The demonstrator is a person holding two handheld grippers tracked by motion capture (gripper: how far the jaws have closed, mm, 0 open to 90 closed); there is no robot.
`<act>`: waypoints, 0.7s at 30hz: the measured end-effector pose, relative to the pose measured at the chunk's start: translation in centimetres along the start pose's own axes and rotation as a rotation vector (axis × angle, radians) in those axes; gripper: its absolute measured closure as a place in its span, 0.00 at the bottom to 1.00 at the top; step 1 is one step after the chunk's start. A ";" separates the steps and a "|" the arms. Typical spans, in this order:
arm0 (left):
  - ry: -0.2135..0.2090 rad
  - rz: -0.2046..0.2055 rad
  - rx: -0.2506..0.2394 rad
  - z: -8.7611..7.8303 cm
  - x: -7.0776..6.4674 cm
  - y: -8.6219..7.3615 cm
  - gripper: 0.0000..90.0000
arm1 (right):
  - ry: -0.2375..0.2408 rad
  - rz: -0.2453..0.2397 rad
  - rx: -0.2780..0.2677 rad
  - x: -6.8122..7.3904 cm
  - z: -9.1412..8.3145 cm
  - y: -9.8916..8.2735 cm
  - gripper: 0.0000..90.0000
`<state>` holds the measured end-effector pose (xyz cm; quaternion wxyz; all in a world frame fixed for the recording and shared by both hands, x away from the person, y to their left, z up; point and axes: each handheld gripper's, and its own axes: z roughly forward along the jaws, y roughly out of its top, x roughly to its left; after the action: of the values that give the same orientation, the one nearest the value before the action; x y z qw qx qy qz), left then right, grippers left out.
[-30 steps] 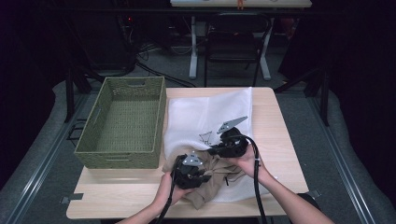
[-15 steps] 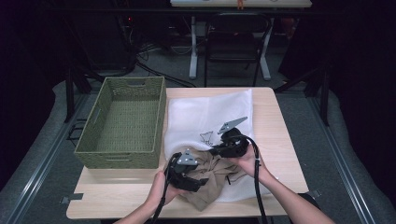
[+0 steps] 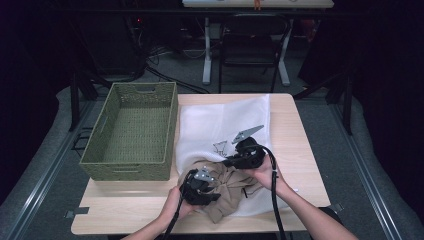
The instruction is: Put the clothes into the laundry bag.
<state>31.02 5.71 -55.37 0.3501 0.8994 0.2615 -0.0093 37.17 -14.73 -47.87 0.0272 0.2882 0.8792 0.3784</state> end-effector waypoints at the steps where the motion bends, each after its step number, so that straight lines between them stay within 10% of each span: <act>1: -0.003 -0.004 -0.004 0.0 0.0 0.0 0.83 | 0.000 0.000 0.000 0.0 0.0 0.0 0.95; 8: 0.027 -0.007 -0.117 -0.8 -1.0 1.4 0.90 | 0.013 -0.003 -0.035 0.3 -0.7 0.3 0.95; 12: 0.031 -0.012 -0.085 0.4 -0.5 1.2 0.86 | 0.009 0.004 -0.013 0.1 -0.3 0.2 0.95; 21: 0.067 -0.023 -0.144 -3.6 -0.6 1.3 0.50 | -0.001 0.014 0.000 -0.4 -0.1 -0.2 0.95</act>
<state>30.54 6.97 -51.71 0.4050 0.8685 0.2835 0.0355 37.41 -15.13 -47.98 0.0250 0.2947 0.8772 0.3783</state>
